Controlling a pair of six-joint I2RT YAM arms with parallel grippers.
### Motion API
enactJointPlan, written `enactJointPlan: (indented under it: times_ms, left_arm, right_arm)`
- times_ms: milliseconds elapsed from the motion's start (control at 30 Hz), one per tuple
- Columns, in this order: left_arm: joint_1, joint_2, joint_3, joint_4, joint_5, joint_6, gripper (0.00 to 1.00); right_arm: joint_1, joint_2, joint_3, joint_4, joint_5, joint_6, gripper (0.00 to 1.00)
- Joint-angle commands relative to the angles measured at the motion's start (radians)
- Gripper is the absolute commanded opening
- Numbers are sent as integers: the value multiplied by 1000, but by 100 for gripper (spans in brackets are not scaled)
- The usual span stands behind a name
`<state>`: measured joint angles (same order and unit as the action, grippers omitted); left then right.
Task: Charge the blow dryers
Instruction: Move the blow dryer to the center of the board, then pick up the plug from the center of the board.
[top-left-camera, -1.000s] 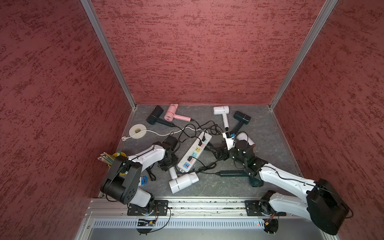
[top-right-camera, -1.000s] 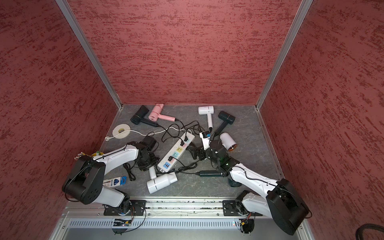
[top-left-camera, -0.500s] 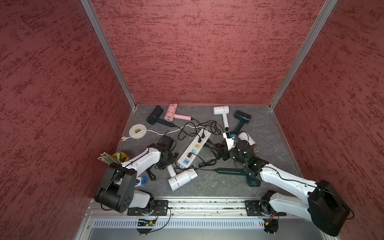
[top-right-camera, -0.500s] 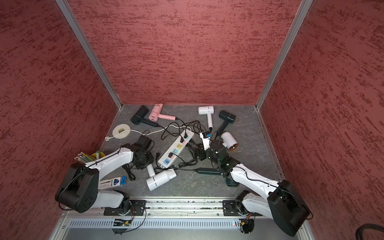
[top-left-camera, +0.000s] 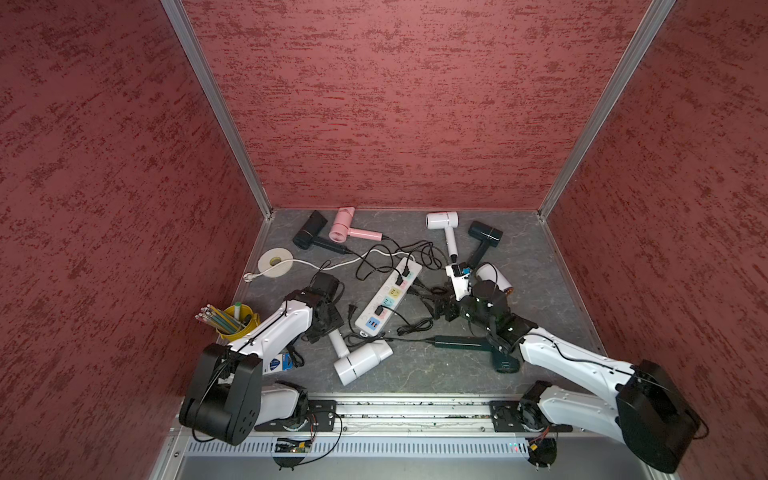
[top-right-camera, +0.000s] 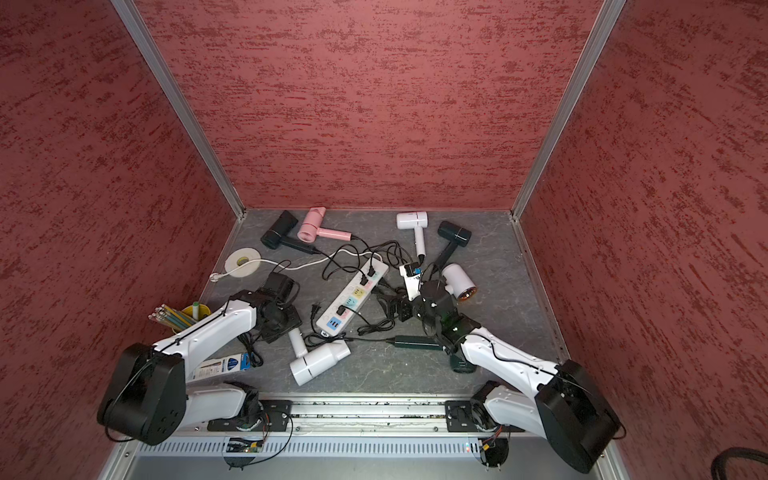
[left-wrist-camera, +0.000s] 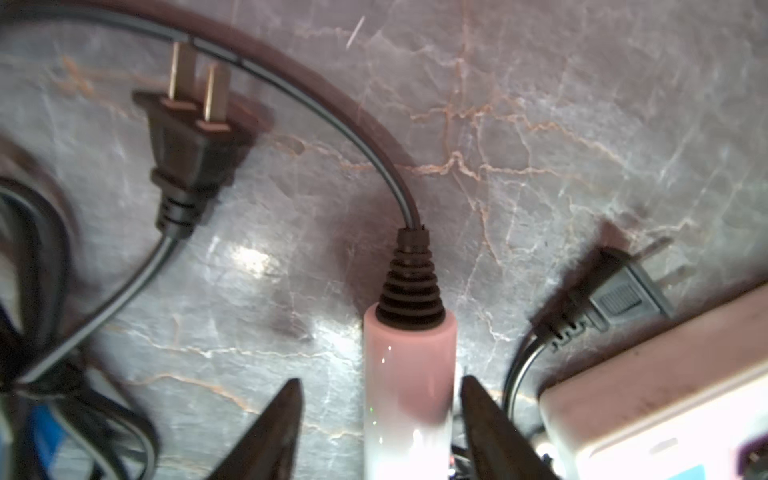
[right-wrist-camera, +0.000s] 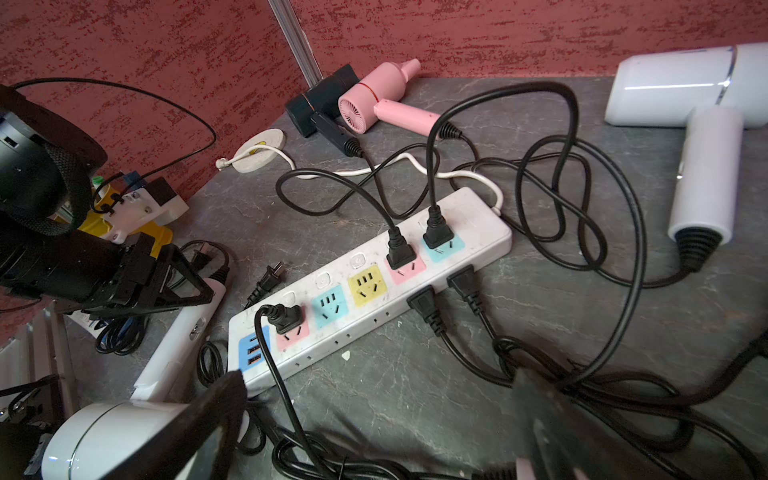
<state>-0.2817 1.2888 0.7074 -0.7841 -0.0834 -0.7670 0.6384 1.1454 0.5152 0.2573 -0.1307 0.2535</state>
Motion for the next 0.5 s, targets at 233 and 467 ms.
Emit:
enactJointPlan:
  times_ms: [233, 467]
  left_arm:
    - [127, -96, 70, -152, -162, -79, 100]
    - [341, -101, 45, -57, -49, -28, 100]
  right_arm:
    - [-2, -36, 14, 17, -19, -12, 100]
    - [-1, -46, 8, 17, -10, -15, 100]
